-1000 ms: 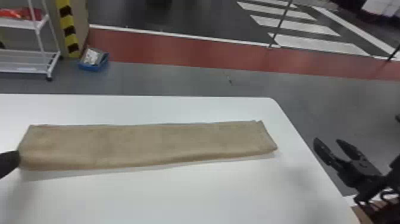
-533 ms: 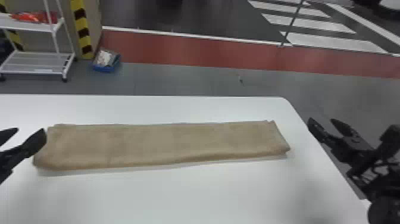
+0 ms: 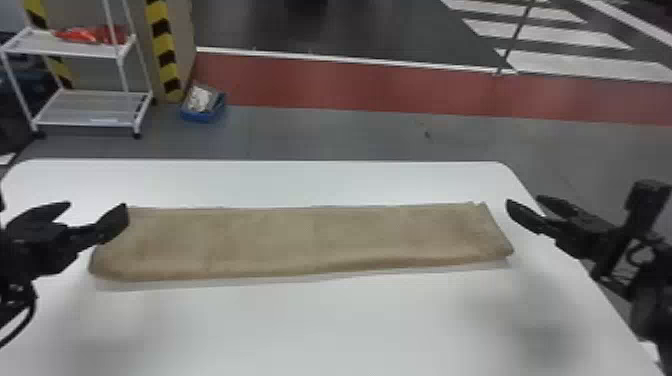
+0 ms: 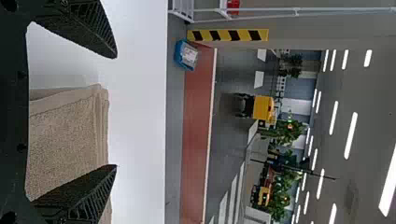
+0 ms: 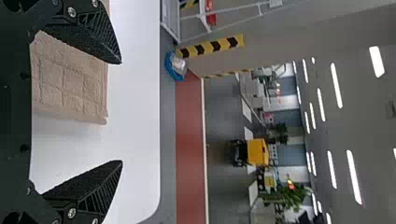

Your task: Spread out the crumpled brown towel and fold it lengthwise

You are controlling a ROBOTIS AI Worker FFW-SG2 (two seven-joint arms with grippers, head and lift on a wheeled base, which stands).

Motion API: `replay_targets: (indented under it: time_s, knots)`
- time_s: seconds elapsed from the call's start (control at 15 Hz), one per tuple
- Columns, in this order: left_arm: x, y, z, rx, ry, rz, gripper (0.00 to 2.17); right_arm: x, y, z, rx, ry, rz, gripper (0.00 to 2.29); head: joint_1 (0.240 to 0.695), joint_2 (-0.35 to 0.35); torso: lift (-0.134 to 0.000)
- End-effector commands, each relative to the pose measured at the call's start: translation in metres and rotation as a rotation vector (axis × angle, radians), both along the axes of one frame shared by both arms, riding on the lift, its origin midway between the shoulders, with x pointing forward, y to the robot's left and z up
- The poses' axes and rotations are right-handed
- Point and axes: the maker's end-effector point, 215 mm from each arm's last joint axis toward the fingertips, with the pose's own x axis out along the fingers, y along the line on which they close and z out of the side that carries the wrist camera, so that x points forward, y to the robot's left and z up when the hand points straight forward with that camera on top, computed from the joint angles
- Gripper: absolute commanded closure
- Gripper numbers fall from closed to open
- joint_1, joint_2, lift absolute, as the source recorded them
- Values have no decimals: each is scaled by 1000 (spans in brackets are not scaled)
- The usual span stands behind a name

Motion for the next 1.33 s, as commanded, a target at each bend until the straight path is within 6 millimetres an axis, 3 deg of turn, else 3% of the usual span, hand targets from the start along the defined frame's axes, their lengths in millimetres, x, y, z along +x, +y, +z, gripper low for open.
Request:
replay_targets:
  time_s: [0.0,0.27,0.73,1.0,1.27]
  knots:
    - [1,1,-12,2,67,0,46,2,-6,-3,-15,34,27,137,695,-156,-124]
    - [-5,2,-29,7,171,4,46,0,-6,0,-27,90,93,147,695,-154,-124]
    - [-14,12,-41,-6,273,13,43,-12,-21,5,-12,113,138,154,695,-162,-124]
    - [-14,10,-39,-8,273,8,39,-17,-32,0,-13,124,126,174,695,-173,-124]
    - [-15,9,-40,-10,288,6,43,-17,-29,-3,-16,129,130,218,695,-180,-124]
